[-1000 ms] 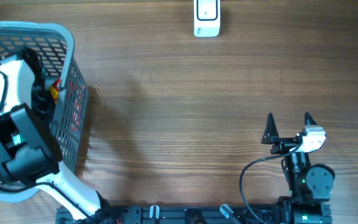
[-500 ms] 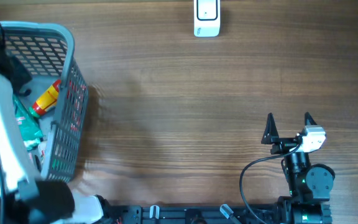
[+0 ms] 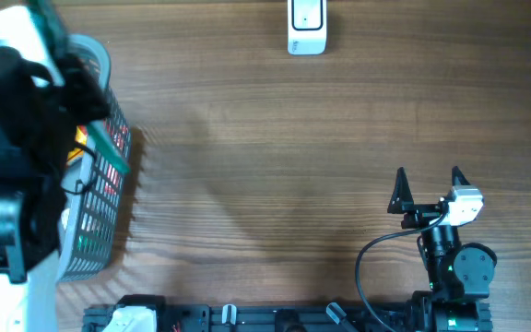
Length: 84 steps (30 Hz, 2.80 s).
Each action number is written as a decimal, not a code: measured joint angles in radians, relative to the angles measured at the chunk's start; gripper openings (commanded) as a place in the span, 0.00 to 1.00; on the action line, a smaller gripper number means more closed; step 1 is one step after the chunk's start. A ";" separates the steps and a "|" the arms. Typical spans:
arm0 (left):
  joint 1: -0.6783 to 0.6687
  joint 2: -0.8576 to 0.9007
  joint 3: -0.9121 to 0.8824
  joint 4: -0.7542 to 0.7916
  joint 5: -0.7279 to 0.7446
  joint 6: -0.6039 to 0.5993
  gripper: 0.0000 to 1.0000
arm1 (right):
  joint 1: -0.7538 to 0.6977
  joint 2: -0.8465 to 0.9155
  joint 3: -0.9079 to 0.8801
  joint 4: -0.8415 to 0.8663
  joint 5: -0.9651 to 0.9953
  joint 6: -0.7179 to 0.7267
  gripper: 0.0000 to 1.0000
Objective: Scan the item barcode
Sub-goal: 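Lift the gloves pack out and place it on the table center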
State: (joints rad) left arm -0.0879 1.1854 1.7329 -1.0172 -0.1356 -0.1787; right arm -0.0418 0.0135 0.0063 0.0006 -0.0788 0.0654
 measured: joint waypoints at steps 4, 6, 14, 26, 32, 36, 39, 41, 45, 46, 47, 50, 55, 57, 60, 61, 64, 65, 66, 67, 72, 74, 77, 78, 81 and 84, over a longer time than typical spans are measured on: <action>-0.158 0.041 0.000 -0.031 0.016 0.000 0.04 | 0.000 0.000 0.000 0.000 0.000 0.000 1.00; -0.227 0.084 0.000 -0.048 0.024 0.000 0.04 | 0.000 0.000 0.000 0.000 0.000 0.000 1.00; -0.375 0.267 0.000 -0.169 0.033 -0.007 0.04 | 0.000 0.000 0.000 0.000 0.000 0.000 1.00; -0.505 0.586 -0.001 -0.233 0.021 -0.070 0.06 | 0.000 0.000 0.000 0.000 0.000 0.000 1.00; -0.623 0.836 -0.001 -0.170 -0.086 -0.085 0.08 | 0.000 0.000 0.000 0.000 0.000 0.000 1.00; -0.647 0.958 -0.001 -0.109 -0.107 -0.106 0.11 | 0.000 0.000 0.000 0.000 0.000 0.000 1.00; -0.650 1.014 -0.002 -0.098 -0.111 -0.121 0.28 | 0.000 0.000 0.000 0.000 0.000 0.000 1.00; -0.650 1.022 -0.003 -0.097 -0.117 -0.124 0.51 | 0.000 0.000 0.000 0.000 0.000 0.000 1.00; -0.650 1.022 -0.003 -0.097 -0.125 -0.135 1.00 | 0.000 0.000 0.000 0.000 0.000 0.000 1.00; -0.650 1.022 -0.003 -0.097 -0.126 -0.137 1.00 | 0.000 0.000 0.000 0.000 0.000 0.000 1.00; -0.650 1.022 -0.003 -0.101 -0.128 -0.141 1.00 | 0.000 0.000 0.000 0.000 0.000 0.000 1.00; -0.650 1.022 -0.003 -0.115 -0.132 -0.142 1.00 | 0.000 0.000 0.000 0.000 0.000 0.000 1.00; -0.650 1.014 -0.003 -0.150 -0.180 -0.142 1.00 | 0.000 0.000 0.000 0.000 0.000 0.000 1.00; -0.650 0.995 -0.003 -0.164 -0.203 -0.142 1.00 | 0.000 0.000 0.000 0.000 0.000 0.000 1.00; -0.650 0.930 -0.003 -0.180 -0.232 -0.142 1.00 | 0.000 0.000 0.000 0.000 0.000 0.000 1.00; -0.650 0.904 -0.003 -0.183 -0.237 -0.142 1.00 | 0.000 0.000 0.000 0.000 0.000 0.000 1.00; -0.649 0.804 -0.003 -0.189 -0.250 -0.142 1.00 | 0.000 0.000 0.000 0.000 0.000 0.000 1.00; -0.649 0.777 -0.003 -0.191 -0.253 -0.142 1.00 | 0.000 0.000 0.000 0.000 0.000 0.000 1.00; -0.647 0.741 -0.003 -0.193 -0.257 -0.142 1.00 | 0.000 0.000 0.000 0.000 0.000 0.000 1.00; -0.644 0.713 -0.003 -0.197 -0.260 -0.142 1.00 | 0.000 0.000 0.000 0.000 0.000 0.000 1.00; -0.603 0.613 -0.003 -0.246 -0.276 -0.142 1.00 | 0.000 0.000 0.000 0.000 0.000 0.000 1.00; -0.579 0.581 -0.003 -0.260 -0.282 -0.142 1.00 | 0.000 0.000 0.000 0.000 0.000 0.000 1.00; -0.533 0.515 -0.003 -0.265 -0.287 -0.142 1.00 | 0.000 0.000 0.000 0.000 0.000 0.000 1.00; -0.517 0.484 -0.003 -0.266 -0.287 -0.142 1.00 | 0.000 0.000 0.000 0.000 0.000 0.000 1.00; -0.476 0.387 -0.003 -0.266 -0.288 -0.142 1.00 | 0.000 0.000 0.000 0.000 0.000 0.000 1.00; -0.458 0.297 -0.003 -0.267 -0.288 -0.142 1.00 | 0.000 0.000 0.000 0.000 0.000 0.000 1.00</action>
State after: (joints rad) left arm -0.5461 1.4822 1.7298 -1.2839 -0.4236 -0.3202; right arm -0.0418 0.0135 0.0063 0.0002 -0.0784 0.0654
